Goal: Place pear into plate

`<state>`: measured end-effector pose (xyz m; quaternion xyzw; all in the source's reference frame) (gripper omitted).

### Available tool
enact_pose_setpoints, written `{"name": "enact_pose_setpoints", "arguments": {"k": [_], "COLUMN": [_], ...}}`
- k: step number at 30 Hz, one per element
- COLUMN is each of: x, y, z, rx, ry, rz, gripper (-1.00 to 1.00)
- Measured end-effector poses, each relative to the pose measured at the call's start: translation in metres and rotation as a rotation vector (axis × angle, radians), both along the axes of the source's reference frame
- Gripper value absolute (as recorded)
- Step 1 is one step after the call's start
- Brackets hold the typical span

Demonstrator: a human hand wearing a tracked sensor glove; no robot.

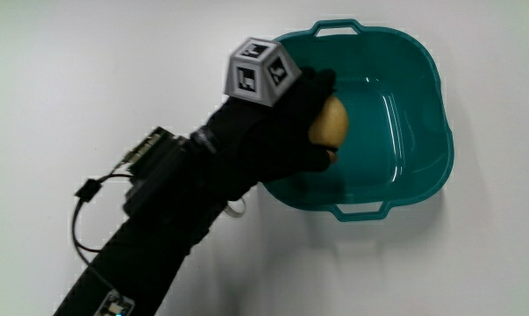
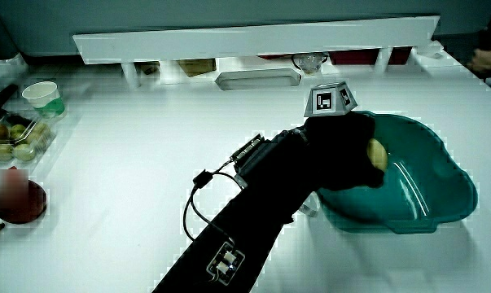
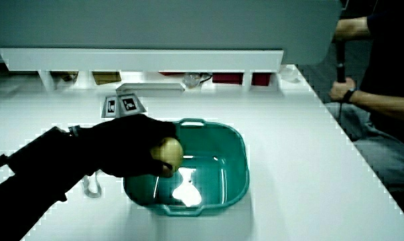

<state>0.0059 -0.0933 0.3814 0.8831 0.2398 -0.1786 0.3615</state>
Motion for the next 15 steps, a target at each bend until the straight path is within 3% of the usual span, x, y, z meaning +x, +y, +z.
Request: {"name": "enact_pose_setpoints", "arguments": {"k": [3, 7, 15], "x": [0.007, 0.013, 0.02], "y": [0.005, 0.011, 0.012], "z": [0.001, 0.011, 0.026], "rx": [0.012, -0.036, -0.069], "ry": [-0.047, -0.08, -0.108], "rz": [0.016, 0.039, 0.053], "gripper": [0.0, 0.0, 0.0]}}
